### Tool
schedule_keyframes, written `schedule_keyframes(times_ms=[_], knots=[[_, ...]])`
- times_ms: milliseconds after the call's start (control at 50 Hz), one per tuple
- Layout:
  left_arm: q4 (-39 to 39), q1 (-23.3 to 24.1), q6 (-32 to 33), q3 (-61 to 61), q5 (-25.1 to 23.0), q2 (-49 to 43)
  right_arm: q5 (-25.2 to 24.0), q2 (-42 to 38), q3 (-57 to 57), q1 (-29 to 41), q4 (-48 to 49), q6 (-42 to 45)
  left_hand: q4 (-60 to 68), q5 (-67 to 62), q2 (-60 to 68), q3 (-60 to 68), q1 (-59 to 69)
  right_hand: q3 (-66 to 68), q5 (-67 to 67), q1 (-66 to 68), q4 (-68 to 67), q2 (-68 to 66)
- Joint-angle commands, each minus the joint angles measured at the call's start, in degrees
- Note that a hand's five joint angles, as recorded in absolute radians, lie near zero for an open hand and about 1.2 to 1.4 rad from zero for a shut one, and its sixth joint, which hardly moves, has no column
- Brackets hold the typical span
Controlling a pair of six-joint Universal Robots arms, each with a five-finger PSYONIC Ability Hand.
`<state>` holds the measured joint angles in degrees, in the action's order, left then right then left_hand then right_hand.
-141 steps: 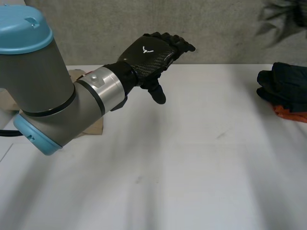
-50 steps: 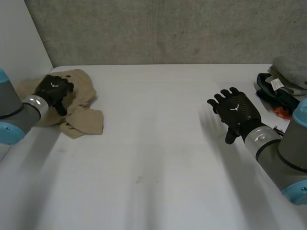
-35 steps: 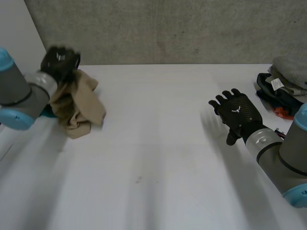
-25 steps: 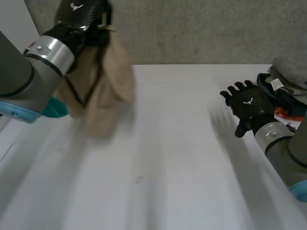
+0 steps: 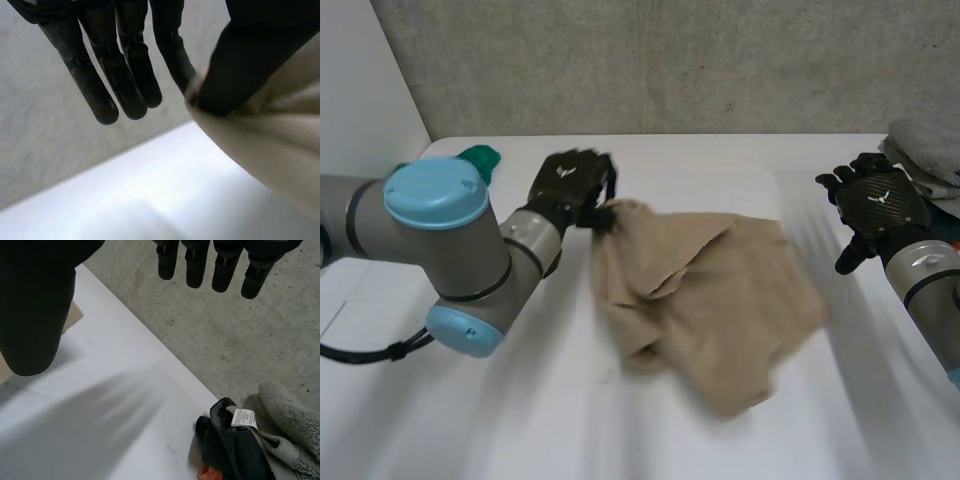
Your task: Fold the laundry.
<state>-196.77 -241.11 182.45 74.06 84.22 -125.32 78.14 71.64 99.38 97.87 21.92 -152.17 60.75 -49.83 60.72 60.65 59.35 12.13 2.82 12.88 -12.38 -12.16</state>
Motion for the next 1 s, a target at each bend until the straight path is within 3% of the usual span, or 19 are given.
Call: schedule_keyframes(times_ms=[20,160,300,360,380,420,580,680,740,780,820,840,1000], knots=[[0.86,-5.07,4.75,-0.4,7.25,-4.05,0.17,-0.01,0.02,0.21,-0.39,-0.32,-26.75,25.83,-26.72,-26.64,-25.34,-2.13,-2.82,-2.88,2.38,2.16],[1.21,-6.4,5.11,1.69,10.52,1.9,-0.18,0.52,-0.51,0.39,-5.92,0.3,-43.29,42.37,-43.26,-43.18,-41.88,-2.13,-2.82,-2.88,2.38,2.16],[1.3,-4.55,5.11,12.41,10.26,14.21,-5.54,3.94,-1.74,0.56,-15.85,3.63,-42.97,42.05,-42.94,-42.87,-41.57,-2.13,-2.82,-2.88,2.38,2.16],[1.12,-0.96,5.2,18.22,9.73,19.84,-8.8,4.39,-1.74,0.39,-18.23,6.45,-41.29,40.37,-41.26,-41.19,-39.89,-2.13,-2.82,-2.88,2.38,2.16],[1.21,1.66,5.29,20.66,9.21,22.03,-11.41,4.04,-1.39,0.47,-19.71,9.24,-39.62,38.7,-39.59,-39.51,-38.21,0.94,0.24,0.19,-0.69,-0.91],[1.47,5.79,5.29,23.57,9.38,23.97,-12.13,3.6,-0.86,0.56,-19.72,11.62,-37.1,36.17,-37.06,-36.99,-35.69,1.65,0.96,0.91,-1.41,-1.62],[2.53,16.01,5.02,30.09,12.45,23.29,-12.93,-5.45,-0.77,2.14,-13.93,15.33,-34.39,33.47,-34.36,-34.28,-32.98,6.69,5.99,5.94,-6.44,-6.66],[2.18,20.49,4.94,31.5,18.42,18.46,-12.84,-9.05,-0.86,4.08,-8.4,15.33,-35.06,34.14,-35.03,-34.95,-33.65,16.91,16.22,16.17,-16.66,-16.88],[1.13,21.38,4.67,31.33,21.32,16.35,-12.75,-10.37,-0.86,4.34,-6.02,15.42,-36.23,35.31,-36.2,-36.13,-34.83,22.16,21.46,21.41,-21.91,-22.13],[0.16,21.38,4.67,31.24,22.12,15.12,-12.58,-11.43,-1.12,4.95,-4.35,15.5,-37.24,36.32,-37.21,-37.14,-35.84,33.89,33.2,33.15,-33.64,-33.86],[-1.85,21.47,4.67,31.41,22.39,13.71,-12.58,-11.87,-1.21,5.13,-3.64,15.5,-37.42,36.49,-37.38,-37.31,-36.01,50.85,50.15,50.1,-50.6,-50.82],[-2.65,21.47,4.76,31.5,22.39,13.36,-12.58,-11.87,-1.3,5.22,-3.03,15.24,-37.42,36.49,-37.38,-37.31,-36.01,67.7,67.01,66.95,-67.45,-67.67],[-5.65,21.73,5.11,32.29,23.88,11.33,-12.31,-11.35,-0.33,5.22,-1.18,14.63,-36.24,35.32,-36.21,-36.13,-34.83,67.87,67.18,67.12,-67.62,-67.84]])
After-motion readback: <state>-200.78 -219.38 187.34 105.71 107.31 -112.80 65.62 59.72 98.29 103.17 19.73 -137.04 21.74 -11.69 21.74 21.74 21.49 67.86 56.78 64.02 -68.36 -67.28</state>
